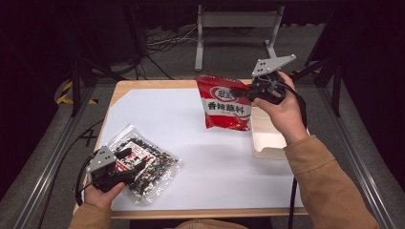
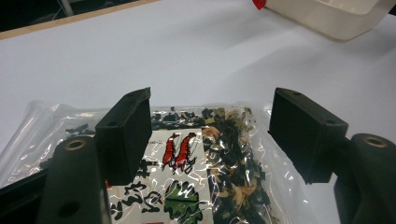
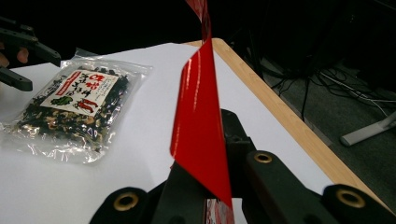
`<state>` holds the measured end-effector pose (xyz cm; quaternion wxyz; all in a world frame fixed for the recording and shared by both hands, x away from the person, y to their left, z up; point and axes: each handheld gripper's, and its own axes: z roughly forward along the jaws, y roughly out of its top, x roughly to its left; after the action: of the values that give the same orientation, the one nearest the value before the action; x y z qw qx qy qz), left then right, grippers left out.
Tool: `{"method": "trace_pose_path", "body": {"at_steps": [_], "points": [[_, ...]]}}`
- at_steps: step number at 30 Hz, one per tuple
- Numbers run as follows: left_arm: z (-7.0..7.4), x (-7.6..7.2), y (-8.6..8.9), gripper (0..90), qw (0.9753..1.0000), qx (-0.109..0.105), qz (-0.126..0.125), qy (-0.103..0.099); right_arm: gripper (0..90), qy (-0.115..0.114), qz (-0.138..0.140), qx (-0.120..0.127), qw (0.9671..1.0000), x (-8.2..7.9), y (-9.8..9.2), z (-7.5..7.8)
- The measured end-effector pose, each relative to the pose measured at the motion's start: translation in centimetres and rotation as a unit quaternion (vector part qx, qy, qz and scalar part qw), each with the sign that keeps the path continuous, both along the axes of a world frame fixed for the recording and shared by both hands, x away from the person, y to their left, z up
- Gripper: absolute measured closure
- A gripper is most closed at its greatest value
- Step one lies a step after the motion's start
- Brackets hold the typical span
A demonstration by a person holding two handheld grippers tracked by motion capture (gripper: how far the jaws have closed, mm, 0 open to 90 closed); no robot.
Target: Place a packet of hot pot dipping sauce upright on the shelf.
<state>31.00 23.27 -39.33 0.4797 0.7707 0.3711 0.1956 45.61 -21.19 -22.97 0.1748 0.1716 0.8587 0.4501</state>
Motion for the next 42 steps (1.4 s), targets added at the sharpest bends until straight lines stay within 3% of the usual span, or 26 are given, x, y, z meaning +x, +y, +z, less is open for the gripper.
{"method": "trace_pose_path", "body": {"at_steps": [21, 42], "points": [[0.0, 0.0, 0.0, 30.2, 1.0000, -0.001, 0.000, 0.005, 88.9, -0.027, -0.023, 0.001, 0.9994, 0.2, -5.0, 1.7], [-0.1, 0.1, 0.0, 30.2, 1.0000, 0.001, 0.002, 0.003, 88.9, -0.055, -0.054, 0.013, 0.9969, 1.6, -11.0, 1.9]]}}
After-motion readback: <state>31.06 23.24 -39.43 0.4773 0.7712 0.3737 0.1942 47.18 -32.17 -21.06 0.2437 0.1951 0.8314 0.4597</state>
